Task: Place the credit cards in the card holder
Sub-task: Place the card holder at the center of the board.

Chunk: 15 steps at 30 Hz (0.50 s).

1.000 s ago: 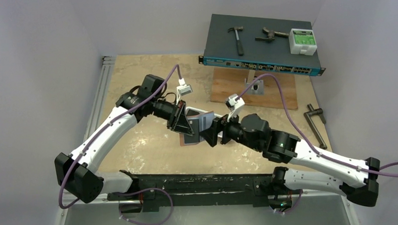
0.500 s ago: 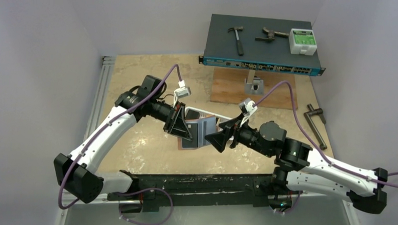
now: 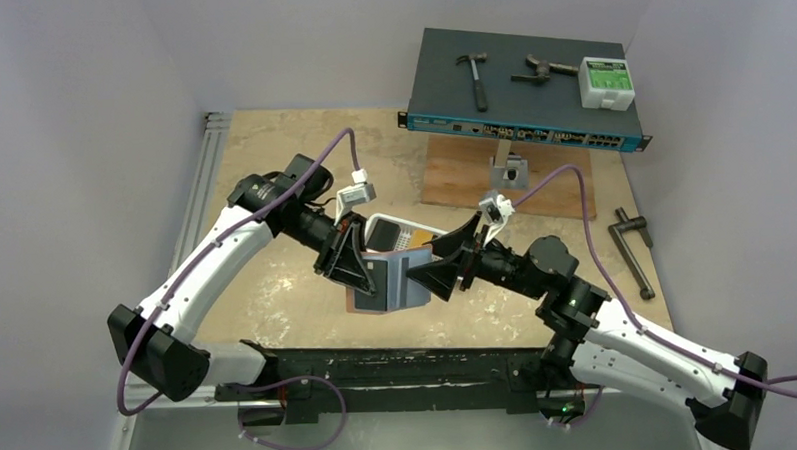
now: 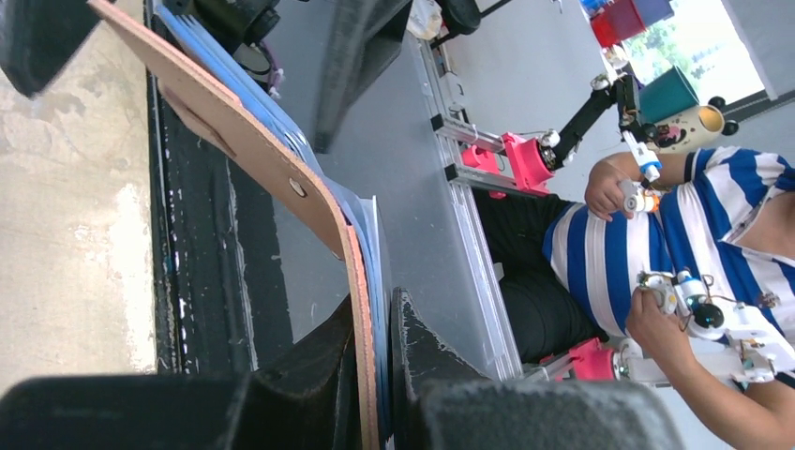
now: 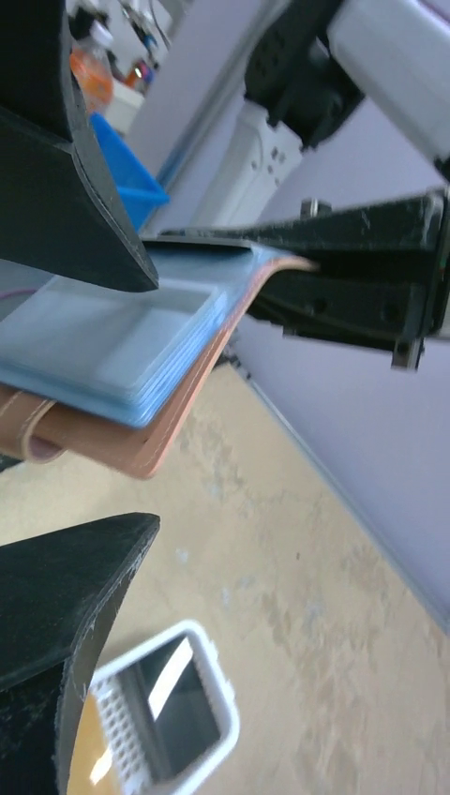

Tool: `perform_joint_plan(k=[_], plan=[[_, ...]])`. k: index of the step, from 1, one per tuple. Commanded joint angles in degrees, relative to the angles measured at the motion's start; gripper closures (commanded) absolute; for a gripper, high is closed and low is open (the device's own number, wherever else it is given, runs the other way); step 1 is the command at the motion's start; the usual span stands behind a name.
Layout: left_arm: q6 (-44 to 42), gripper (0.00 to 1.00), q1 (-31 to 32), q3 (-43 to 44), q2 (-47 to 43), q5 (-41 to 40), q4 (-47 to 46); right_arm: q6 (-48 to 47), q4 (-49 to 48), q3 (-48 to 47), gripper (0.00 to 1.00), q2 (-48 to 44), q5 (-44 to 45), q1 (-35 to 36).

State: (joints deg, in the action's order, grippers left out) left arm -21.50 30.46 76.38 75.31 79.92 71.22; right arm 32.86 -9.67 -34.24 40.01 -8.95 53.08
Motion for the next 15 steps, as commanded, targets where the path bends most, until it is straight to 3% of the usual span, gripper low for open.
perform_joint_plan(k=[1,4,8,14,15], plan=[[-10.02,0.97,0.16,2.61,1.57,4.86,7.25,3.97,-14.09,1.0,0.15,2.17,-14.13,-0.91],[-10.29,0.96,0.13,2.55,2.09,4.34,7.0,6.43,-17.93,2.25,0.28,3.47,-16.61,-0.92],[-7.66,0.96,0.05,2.27,2.19,2.18,4.31,8.02,-18.33,3.18,0.52,3.33,-17.42,-0.94],[5.33,0.94,-0.04,-2.22,-2.43,-5.28,-9.81,8.31,-13.45,4.33,0.8,-1.06,-15.05,-0.96],[7.15,0.94,0.0,-2.89,-3.67,-6.33,-11.9,8.27,-12.63,4.35,0.88,-1.95,-14.44,-0.96]])
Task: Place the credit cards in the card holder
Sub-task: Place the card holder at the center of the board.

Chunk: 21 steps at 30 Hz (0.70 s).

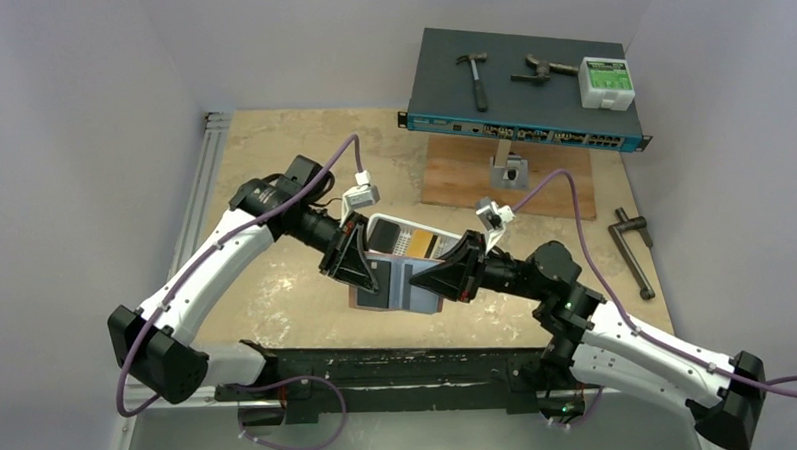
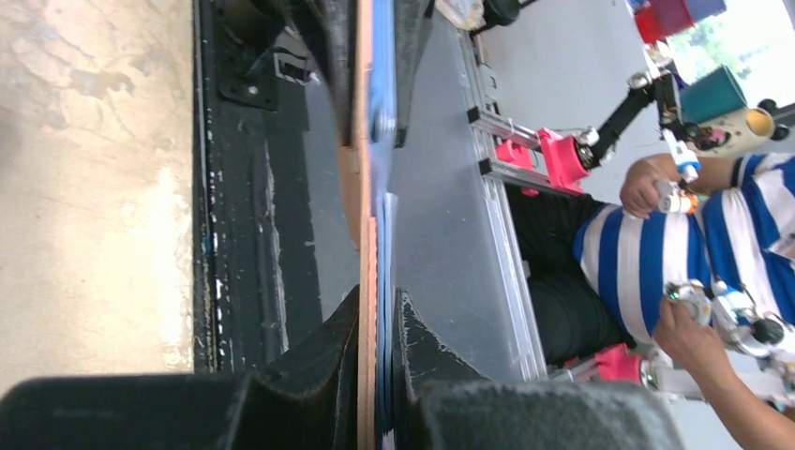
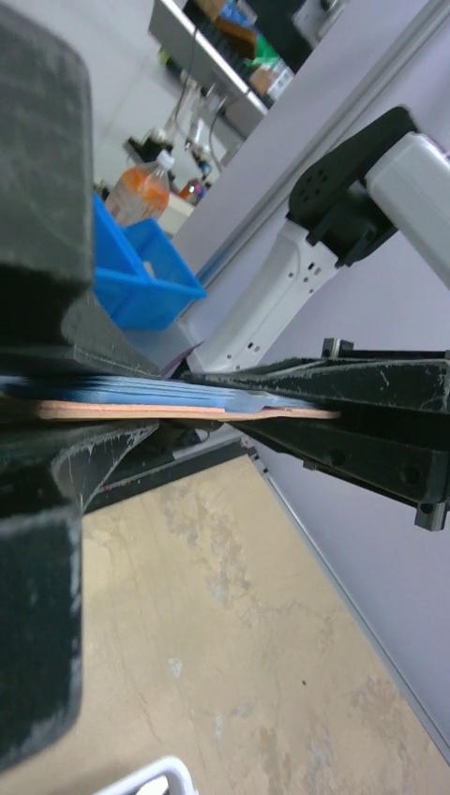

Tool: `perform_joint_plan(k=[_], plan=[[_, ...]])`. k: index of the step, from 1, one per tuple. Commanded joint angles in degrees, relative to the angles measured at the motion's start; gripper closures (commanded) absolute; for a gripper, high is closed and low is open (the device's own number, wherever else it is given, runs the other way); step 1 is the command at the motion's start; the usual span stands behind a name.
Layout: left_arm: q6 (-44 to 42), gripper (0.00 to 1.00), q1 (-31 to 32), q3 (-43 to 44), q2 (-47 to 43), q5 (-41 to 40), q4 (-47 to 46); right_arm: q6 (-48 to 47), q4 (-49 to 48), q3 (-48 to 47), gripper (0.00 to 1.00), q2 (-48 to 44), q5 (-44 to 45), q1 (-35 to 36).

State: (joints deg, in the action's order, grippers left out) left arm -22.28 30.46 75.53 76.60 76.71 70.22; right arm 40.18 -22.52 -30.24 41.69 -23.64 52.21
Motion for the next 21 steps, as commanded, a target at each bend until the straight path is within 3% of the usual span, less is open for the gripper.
perform_joint_plan(k=[1,3,7,15,21], plan=[[9.47,0.93,0.06,-2.46,-5.71,-4.75,-12.46,0.77,1.0,0.4,0.94,-4.31,0.68,-0.12],[12.18,0.91,0.02,-2.79,-6.68,-7.91,-14.9,0.33,2.92,0.06,1.0,-5.19,1.48,-0.15],[14.84,0.84,0.05,-3.72,-7.61,-12.48,-16.93,-0.66,5.39,-0.48,1.0,-4.95,1.88,-0.2],[18.73,0.45,0.08,-10.46,-7.94,-25.87,-22.96,-1.08,11.52,-1.0,1.0,1.37,4.56,-0.12],[16.33,0.39,0.0,-12.91,-8.66,-38.03,-25.08,0.07,13.14,1.79,1.0,11.21,6.75,-0.14]])
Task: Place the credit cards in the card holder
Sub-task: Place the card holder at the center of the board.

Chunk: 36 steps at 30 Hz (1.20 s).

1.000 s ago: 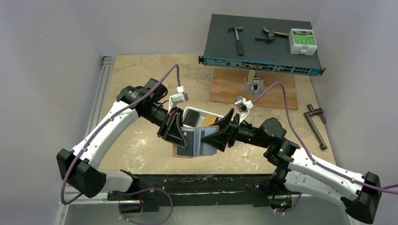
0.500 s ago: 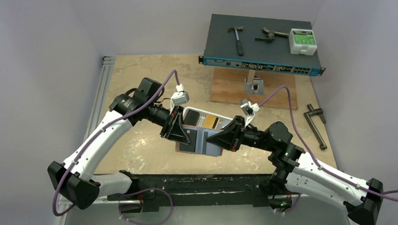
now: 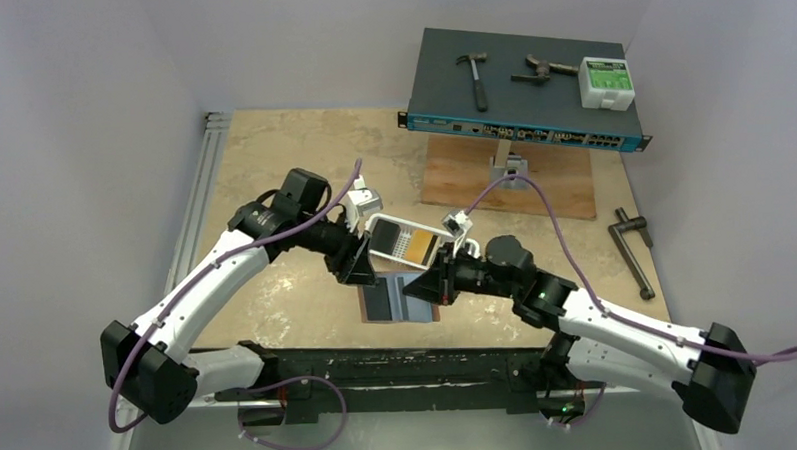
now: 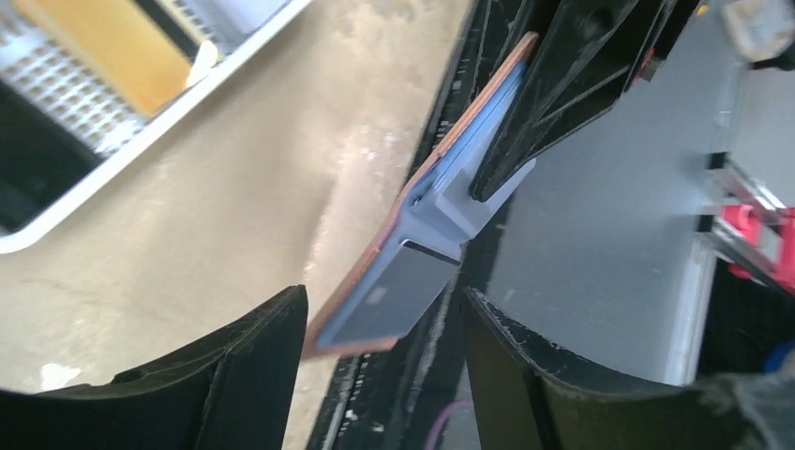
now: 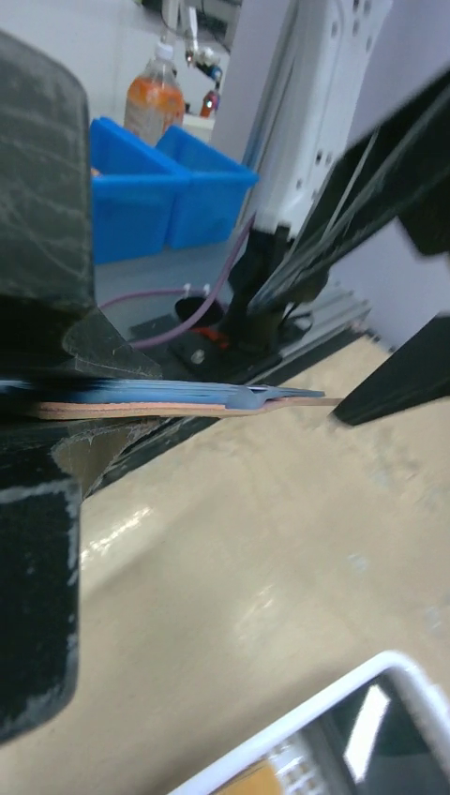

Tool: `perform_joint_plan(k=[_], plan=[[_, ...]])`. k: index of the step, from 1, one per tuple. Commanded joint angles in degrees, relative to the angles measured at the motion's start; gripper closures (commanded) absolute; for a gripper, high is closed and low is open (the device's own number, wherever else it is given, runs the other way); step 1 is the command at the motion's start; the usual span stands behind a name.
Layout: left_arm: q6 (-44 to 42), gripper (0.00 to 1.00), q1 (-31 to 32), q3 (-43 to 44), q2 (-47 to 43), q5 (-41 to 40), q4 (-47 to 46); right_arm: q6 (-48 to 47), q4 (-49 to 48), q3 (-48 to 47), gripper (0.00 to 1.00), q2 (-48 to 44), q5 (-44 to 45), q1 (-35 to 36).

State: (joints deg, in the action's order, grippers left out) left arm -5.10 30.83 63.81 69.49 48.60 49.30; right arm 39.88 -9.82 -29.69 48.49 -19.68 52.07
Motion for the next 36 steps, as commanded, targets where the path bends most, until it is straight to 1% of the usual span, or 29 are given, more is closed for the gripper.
perform_joint_plan(k=[1,4,5,8,13,16,18,20,23,25,27,29,32,36], plan=[[-1.55,0.38,-0.39,-1.49,-1.79,-11.07,-4.26,0.64,-0.37,2.11,1.0,5.75,3.77,0.01],[-4.17,0.36,-0.72,-2.23,-1.93,-12.94,-3.54,2.15,-5.73,4.88,1.0,10.26,5.32,0.03],[-5.1,0.33,-0.74,-2.82,-1.94,-13.18,-3.42,2.93,-7.91,5.93,1.0,11.81,5.35,0.04],[-8.14,0.32,-0.74,-3.91,-1.32,-12.26,-2.25,4.62,-12.89,7.63,1.0,16.7,6.05,0.02],[-13.13,0.32,-0.72,-4.14,1.7,-12.41,0.06,5.17,-14.05,6.94,0.99,23.05,7.62,0.04],[-15.13,0.31,-0.75,-4.7,2.4,-12.77,-0.58,4.88,-11.0,5.55,0.71,24.9,8.76,0.04],[-16.26,0.31,-0.61,-5.21,2.49,-12.68,-1.56,4.58,-8.59,5.59,0.55,24.72,10.28,0.0],[-16.91,0.31,-0.57,-5.21,2.86,-12.7,-2.04,3.32,-4.77,5.01,0.41,23.14,12.81,-0.02],[-17.53,0.32,-0.43,-4.61,4.2,-12.53,-1.99,1.82,4.41,3.63,0.29,17.89,16.79,0.04],[-18.12,0.33,0.04,-4.31,5.01,-12.5,-2.01,1.12,10.74,2.23,0.24,12.86,21.23,0.04],[-18.56,0.34,0.87,-4.39,5.85,-13.32,-2.34,0.24,16.57,0.59,0.23,9.0,24.72,0.04],[-18.75,0.36,1.71,-4.61,6.72,-13.73,-2.98,0.07,18.99,0.14,0.27,6.03,25.11,0.04],[-18.48,0.37,3.0,-5.48,7.36,-14.58,-4.43,0.66,18.46,1.76,0.35,4.4,21.47,0.04],[-18.24,0.38,4.16,-7.0,7.41,-15.81,-5.88,1.79,15.05,4.64,0.4,6.96,15.99,0.04]])
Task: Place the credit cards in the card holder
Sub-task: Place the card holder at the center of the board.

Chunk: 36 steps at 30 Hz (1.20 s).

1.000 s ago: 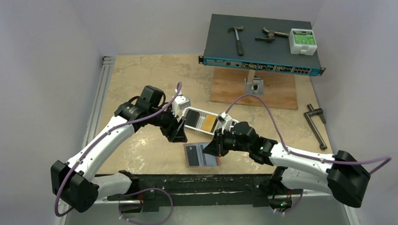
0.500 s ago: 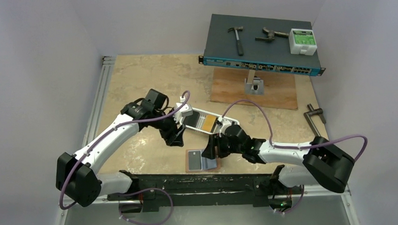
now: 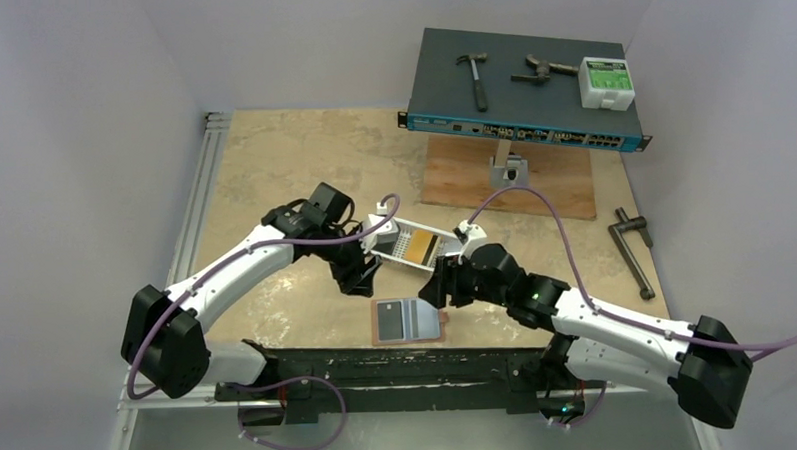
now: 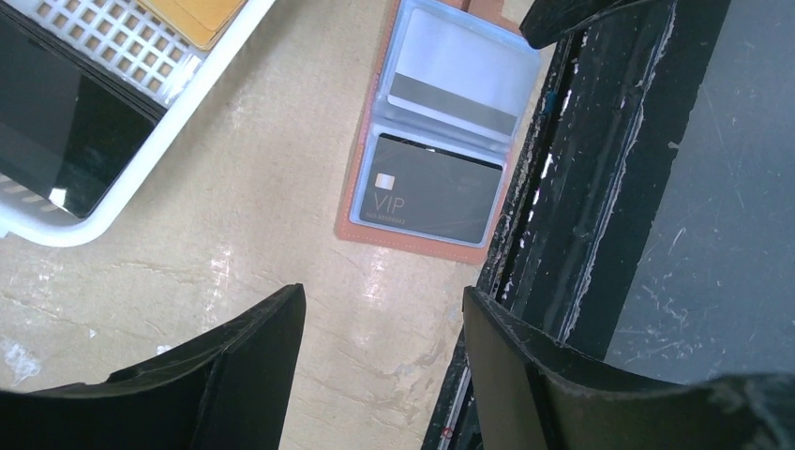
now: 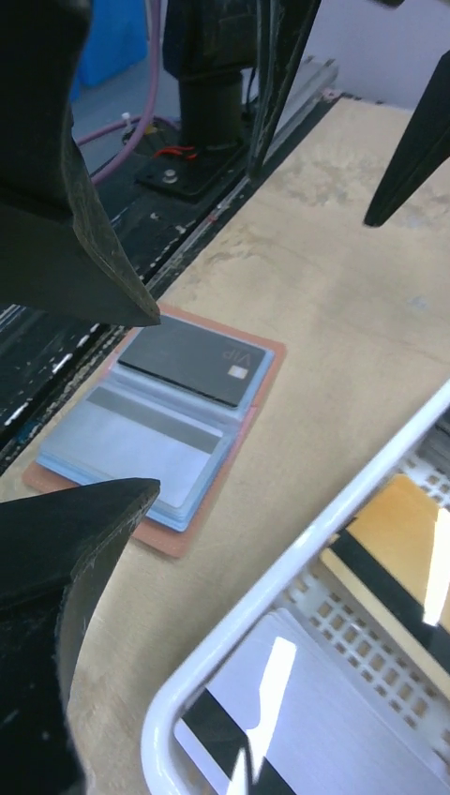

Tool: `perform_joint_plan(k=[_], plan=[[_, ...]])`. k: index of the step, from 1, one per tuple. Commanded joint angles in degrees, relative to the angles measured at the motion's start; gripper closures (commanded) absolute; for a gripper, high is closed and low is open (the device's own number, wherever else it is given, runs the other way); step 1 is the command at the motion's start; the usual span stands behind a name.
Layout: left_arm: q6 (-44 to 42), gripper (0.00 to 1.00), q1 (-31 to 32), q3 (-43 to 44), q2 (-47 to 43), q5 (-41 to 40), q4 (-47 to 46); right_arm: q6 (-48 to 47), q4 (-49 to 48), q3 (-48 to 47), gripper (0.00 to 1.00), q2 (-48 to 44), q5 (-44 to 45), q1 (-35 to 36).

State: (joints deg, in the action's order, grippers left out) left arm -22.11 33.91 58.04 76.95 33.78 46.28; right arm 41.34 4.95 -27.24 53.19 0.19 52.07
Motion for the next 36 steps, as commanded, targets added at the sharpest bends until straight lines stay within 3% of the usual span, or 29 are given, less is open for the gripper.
perform_joint_plan(k=[1,16,36], plan=[[-1.45,0.38,1.44,-1.49,-0.12,-1.51,-2.94,0.7,-0.67,2.8,0.4,3.09,-4.75,0.04],[-10.92,0.41,7.83,-10.29,-1.59,-14.72,-11.08,2.41,-12.18,6.15,0.39,12.03,-10.71,0.0],[-12.96,0.44,9.33,-16.88,0.82,-19.14,-23.4,3.89,-14.13,5.74,0.46,9.75,-14.05,0.04]])
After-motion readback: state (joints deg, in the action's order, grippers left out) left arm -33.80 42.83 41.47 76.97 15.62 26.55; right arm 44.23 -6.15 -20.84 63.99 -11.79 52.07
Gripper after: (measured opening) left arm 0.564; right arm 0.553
